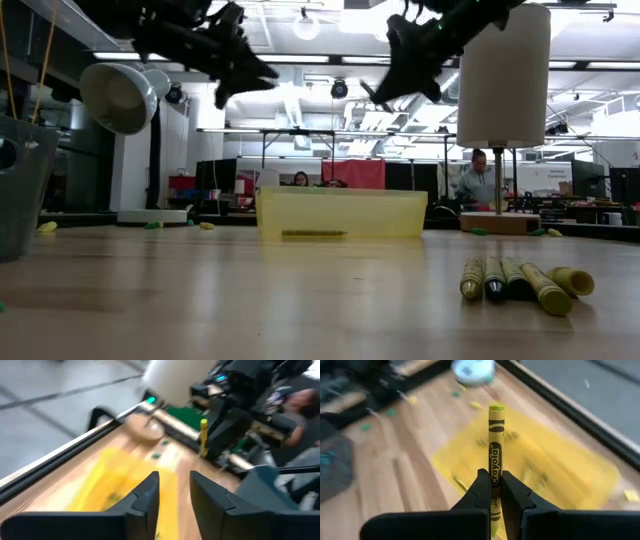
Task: Sort crayons
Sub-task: Put the yellow green crayon into the yellow bin
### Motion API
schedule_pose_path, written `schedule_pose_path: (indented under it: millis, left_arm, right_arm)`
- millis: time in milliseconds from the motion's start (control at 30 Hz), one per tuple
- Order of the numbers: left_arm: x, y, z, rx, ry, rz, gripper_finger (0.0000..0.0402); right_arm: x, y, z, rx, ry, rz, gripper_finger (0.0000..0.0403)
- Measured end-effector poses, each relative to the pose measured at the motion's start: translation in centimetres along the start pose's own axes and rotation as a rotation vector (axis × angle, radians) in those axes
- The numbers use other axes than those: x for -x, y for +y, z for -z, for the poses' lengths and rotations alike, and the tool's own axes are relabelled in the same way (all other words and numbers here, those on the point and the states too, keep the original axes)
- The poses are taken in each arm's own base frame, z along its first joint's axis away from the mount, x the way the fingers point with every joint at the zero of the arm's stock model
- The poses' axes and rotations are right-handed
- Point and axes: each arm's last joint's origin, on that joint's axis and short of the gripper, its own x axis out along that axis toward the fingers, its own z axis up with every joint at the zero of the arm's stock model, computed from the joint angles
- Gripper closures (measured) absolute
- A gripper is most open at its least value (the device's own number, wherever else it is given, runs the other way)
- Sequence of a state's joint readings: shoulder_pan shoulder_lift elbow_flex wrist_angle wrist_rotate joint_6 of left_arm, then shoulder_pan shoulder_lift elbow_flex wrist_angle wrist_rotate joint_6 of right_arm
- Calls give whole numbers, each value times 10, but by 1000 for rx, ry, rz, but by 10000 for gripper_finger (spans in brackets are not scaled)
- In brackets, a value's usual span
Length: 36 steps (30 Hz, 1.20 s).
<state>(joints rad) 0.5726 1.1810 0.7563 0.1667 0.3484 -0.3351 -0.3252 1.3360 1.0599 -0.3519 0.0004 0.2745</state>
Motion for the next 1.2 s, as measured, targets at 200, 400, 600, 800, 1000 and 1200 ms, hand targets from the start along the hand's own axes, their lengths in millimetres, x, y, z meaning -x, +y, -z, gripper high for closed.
schedule_pose_path:
  millis: [200, 400, 600, 800, 1000, 1200]
  left_arm:
    - [13, 1, 2, 30, 42, -78, 281]
    - [9, -3, 2, 35, 35, -53, 280]
    - [8, -6, 3, 42, 40, -42, 280]
    - [8, -6, 4, 42, 40, -42, 280]
    - [8, -6, 4, 41, 40, -42, 280]
    - [8, -6, 3, 35, 39, -43, 280]
  right_arm:
    - [-42, -12, 11, -174, 69, 40, 399]
    - [-107, -22, 20, -271, 156, 171, 400]
    - [-142, -45, 37, -343, 290, 410, 400]
    - [-155, -57, 48, -393, 333, 462, 400]
    - [-156, -56, 49, -409, 362, 407, 375]
    - [-152, -55, 48, -386, 384, 388, 292]
